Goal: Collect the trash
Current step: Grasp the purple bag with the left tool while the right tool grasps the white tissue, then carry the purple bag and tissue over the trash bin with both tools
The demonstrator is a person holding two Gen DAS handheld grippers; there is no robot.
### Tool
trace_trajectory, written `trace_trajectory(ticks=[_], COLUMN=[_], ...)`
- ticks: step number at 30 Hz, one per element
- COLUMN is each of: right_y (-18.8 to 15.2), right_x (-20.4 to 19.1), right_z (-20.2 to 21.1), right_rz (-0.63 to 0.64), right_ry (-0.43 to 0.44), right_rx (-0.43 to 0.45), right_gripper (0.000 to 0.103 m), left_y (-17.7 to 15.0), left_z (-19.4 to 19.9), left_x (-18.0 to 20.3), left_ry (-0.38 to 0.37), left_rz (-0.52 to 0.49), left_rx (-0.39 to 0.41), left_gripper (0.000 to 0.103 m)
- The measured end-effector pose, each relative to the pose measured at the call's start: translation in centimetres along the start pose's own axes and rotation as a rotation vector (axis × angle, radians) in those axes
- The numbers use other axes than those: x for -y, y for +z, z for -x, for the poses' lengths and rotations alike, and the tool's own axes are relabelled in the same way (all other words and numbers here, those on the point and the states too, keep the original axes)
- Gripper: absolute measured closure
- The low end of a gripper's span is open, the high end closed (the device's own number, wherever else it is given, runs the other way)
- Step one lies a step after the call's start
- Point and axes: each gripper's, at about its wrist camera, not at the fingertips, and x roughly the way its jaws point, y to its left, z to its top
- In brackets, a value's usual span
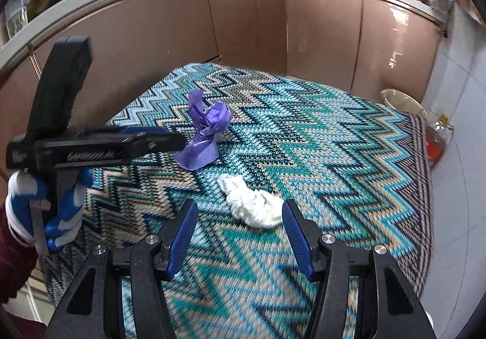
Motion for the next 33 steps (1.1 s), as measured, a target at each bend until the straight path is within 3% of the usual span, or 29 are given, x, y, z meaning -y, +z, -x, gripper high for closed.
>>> trace_trajectory(ticks=[7,11,14,19,33], right_y=[0.4,-0.2,-0.4,-0.3,-1.2], right_x=[0.8,1.4,2.2,2.1,-2.8], right_z=[-3.7,-5.2,-5.3,-3.8,5.5], right_rz=[0.032,0.031,0.006,-0.005,0.040], right_ry=[0.034,0.038,0.039,0.035,0.013], right_rx=[-0.041,-0.056,-0.051,-0.028,0.071], right_gripper=[0.048,0.062,0.074,0.087,0.087], left_y=[1.8,1.5,1.5,1.2,-4.1], left_z=[-4.8,-6.1,-5.9,-4.1,7.2], left_x=[-0.7,-0.7,-1.1,-1.2,0.6], left_ry=[-0.016,0.007,0.000,-0.010,-0.010], left_rz=[0.017,0.010,0.033,0.046,0.002], left_rx=[-0.043,-0.046,-0.033,-0.004,0.102], left_gripper=[0.057,0.074,0.078,0.079,0.079])
